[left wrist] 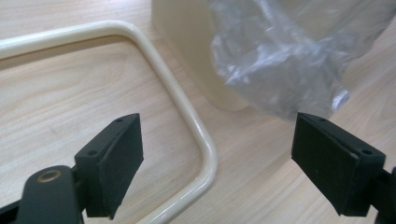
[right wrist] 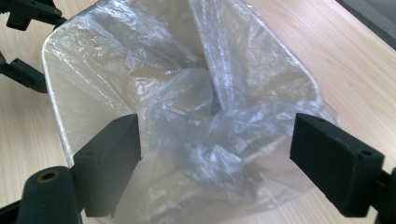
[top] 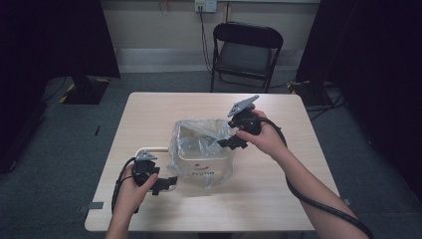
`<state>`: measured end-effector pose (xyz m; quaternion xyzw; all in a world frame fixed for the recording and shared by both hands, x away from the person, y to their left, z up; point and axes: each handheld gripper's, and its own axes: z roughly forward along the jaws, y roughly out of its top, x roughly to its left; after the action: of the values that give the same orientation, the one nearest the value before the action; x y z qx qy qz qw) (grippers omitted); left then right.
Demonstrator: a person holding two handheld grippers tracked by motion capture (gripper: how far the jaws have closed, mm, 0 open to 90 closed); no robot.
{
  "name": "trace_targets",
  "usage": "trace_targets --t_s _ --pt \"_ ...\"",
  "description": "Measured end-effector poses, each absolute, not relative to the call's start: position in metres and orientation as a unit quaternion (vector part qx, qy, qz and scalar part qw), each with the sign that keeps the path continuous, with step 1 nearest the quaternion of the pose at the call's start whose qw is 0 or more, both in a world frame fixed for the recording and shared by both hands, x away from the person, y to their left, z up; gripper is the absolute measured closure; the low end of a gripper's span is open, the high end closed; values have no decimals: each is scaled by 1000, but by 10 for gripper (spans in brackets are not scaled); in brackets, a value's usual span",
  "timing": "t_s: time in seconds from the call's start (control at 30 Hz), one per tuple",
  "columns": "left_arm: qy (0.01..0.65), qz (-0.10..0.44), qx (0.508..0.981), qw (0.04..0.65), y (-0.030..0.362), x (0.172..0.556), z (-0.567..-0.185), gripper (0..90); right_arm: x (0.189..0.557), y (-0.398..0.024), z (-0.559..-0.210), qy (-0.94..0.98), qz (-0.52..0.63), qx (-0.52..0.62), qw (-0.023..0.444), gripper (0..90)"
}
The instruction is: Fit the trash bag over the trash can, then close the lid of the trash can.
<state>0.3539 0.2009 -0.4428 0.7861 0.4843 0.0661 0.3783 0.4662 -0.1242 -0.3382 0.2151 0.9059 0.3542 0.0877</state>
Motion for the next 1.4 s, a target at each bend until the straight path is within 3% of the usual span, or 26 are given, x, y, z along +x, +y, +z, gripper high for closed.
trace_targets --t_s 1.4 --pt "522 99 769 355 228 364 -451 163 455 -205 -371 888 362 269 85 153"
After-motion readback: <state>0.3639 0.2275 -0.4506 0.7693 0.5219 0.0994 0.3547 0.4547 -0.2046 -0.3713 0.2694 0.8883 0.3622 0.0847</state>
